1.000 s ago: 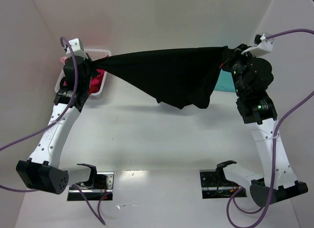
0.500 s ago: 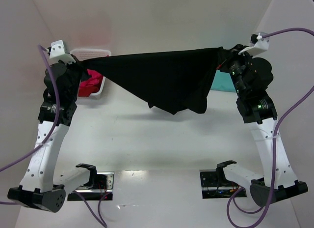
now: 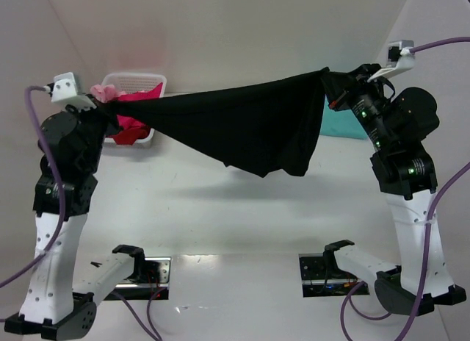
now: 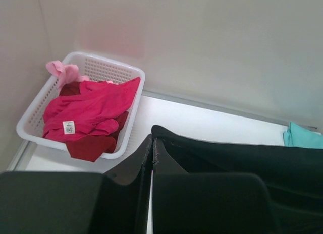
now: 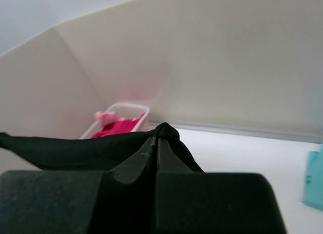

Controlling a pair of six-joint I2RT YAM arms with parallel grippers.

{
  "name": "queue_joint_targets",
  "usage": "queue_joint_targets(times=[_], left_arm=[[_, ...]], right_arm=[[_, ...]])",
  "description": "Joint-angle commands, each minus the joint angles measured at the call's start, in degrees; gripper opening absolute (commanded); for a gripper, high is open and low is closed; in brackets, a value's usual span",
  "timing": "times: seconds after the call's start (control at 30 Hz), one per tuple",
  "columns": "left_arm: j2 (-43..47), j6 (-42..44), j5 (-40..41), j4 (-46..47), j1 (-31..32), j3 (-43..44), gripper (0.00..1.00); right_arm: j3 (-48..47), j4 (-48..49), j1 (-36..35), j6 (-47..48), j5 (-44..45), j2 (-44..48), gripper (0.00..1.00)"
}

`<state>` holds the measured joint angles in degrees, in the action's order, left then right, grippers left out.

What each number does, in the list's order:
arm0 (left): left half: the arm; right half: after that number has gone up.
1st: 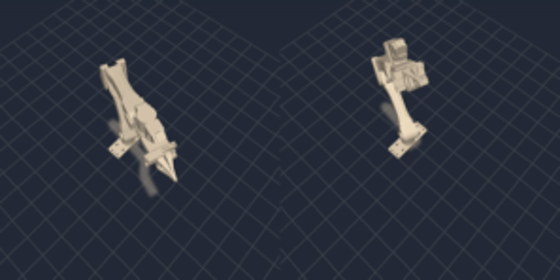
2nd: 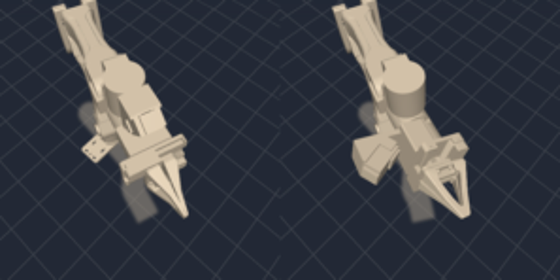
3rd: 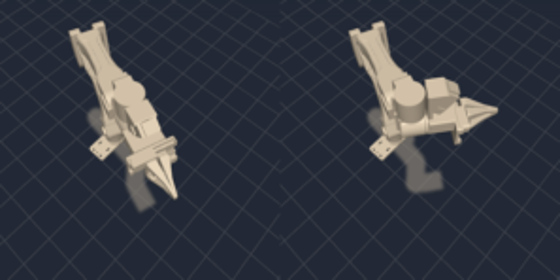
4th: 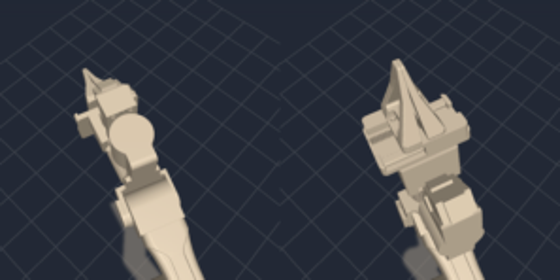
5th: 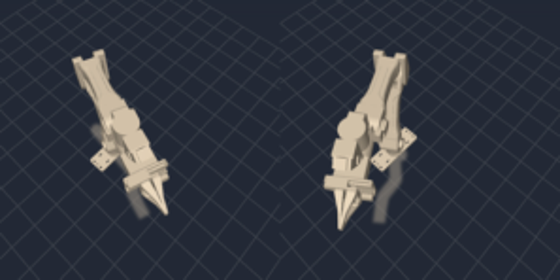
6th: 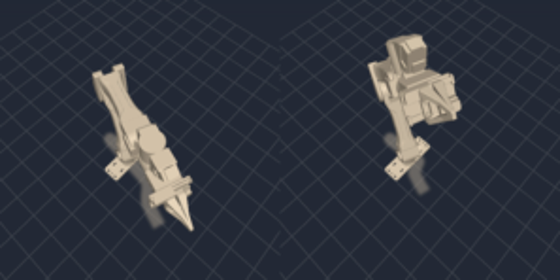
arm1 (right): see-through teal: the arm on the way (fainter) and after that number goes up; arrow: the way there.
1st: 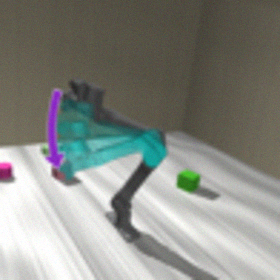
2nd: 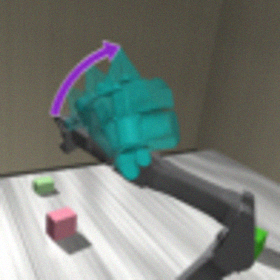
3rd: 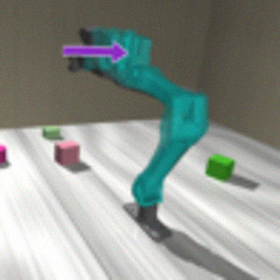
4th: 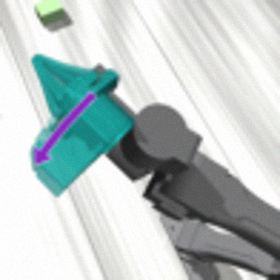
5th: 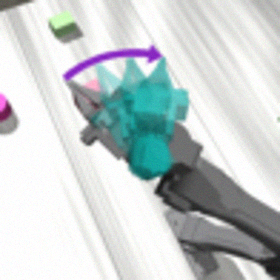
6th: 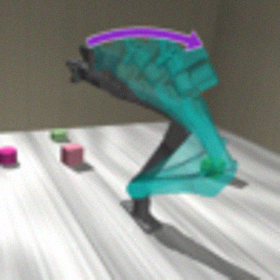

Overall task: Fold and stack the t-shirts
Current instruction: Flatten out the tshirt

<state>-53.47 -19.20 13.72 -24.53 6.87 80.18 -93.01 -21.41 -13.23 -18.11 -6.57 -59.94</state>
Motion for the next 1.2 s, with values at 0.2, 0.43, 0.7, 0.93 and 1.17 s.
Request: queue_joint_targets(times=[0.2, 0.43, 0.7, 0.93, 1.17], left_arm=[[1.9, 0.58, 0.01, -3.86, -0.55, 2.8, 0.0], [-7.95, -1.98, -5.54, 1.85, -0.55, -6.42, 0.0], [-19.02, -1.45, -10.55, 5.54, -0.55, -8.91, 0.0], [-32.91, -0.93, -13.18, 8.19, -0.55, 6.63, 0.0], [-35.65, 0.91, -13.28, 9.86, -0.55, 20.97, 0.0]], right_arm=[[3.53, -2.76, 0.23, -8.61, -15.43, 0.28, 0.0], [21.43, -1.27, 0.23, -9.14, -9.34, -5.53, 0.0], [27.28, 3.13, 0.75, -9.06, -6.27, -13.0, 0.0], [1.2, 3.22, 6.81, -5.97, -4.77, -26.71, 0.0], [-14.92, 1.89, 6.82, -2.12, -5.29, -25.51, 0.0]])
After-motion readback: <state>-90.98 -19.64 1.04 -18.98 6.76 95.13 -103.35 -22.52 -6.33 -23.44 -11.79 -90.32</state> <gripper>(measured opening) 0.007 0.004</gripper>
